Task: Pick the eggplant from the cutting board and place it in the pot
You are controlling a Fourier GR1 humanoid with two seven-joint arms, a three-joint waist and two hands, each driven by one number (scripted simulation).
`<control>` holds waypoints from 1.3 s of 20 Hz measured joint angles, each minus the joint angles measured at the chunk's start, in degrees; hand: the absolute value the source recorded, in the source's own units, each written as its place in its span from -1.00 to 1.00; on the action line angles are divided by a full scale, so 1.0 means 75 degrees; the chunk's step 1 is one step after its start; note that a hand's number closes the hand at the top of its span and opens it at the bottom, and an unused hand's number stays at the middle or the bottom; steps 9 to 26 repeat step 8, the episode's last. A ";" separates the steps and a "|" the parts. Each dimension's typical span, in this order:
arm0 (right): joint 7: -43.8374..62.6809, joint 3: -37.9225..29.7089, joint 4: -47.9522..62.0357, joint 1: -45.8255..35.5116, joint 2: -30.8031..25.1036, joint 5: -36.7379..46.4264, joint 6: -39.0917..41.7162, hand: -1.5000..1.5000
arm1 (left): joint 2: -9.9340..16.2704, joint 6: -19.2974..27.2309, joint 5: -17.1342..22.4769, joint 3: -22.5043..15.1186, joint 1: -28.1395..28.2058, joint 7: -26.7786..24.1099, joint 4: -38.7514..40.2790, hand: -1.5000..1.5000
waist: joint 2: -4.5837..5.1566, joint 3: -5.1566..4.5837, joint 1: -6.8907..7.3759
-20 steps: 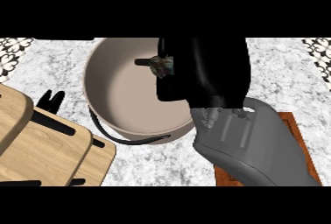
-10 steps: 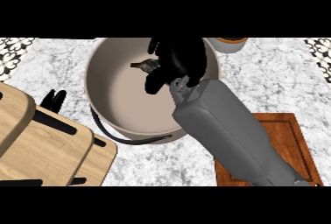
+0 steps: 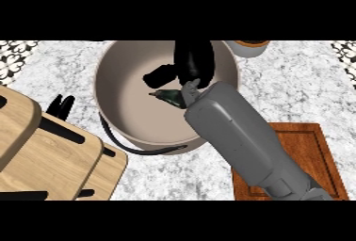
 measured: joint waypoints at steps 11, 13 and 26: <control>-0.0715 -0.0604 -0.0482 0.0526 -0.0148 -0.0016 -0.1975 -1.00 | -0.0040 0.0041 0.0021 0.0149 0.0168 -0.0125 0.0033 0.00 | -0.0059 0.0002 -0.0239; -0.0715 -0.0604 -0.0482 0.0526 -0.0148 -0.0016 -0.1975 -1.00 | -0.0040 0.0041 0.0021 0.0149 0.0168 -0.0125 0.0033 0.00 | -0.0059 0.0002 -0.0239; -0.0715 -0.0604 -0.0482 0.0526 -0.0148 -0.0016 -0.1975 -1.00 | -0.0040 0.0041 0.0021 0.0149 0.0168 -0.0125 0.0033 0.00 | -0.0059 0.0002 -0.0239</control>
